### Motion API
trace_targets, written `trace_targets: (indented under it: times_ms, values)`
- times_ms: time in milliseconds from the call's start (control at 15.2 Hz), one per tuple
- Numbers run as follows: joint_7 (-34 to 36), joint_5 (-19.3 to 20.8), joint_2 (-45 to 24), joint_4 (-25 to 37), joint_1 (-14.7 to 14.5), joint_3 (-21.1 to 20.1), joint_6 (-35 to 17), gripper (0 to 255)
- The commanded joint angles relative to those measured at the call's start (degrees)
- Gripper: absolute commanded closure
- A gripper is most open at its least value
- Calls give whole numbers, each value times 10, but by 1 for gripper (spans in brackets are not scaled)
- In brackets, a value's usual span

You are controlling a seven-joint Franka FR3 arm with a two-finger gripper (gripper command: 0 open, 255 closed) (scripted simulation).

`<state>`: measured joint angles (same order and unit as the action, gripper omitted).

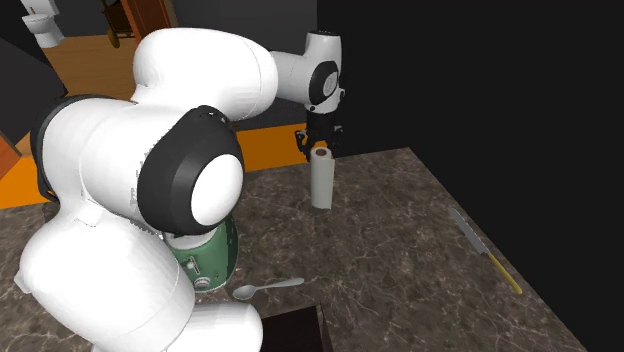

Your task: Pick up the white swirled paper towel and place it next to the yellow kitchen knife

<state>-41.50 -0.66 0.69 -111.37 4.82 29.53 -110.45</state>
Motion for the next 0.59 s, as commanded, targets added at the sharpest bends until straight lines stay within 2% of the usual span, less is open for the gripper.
trace_targets:
  times_ms: [0, 528]
  values:
    - [1, 1, 2, 14, 0, 0, 16, 255]
    - [4, 4, 8, 69, -1, -1, 77, 255]
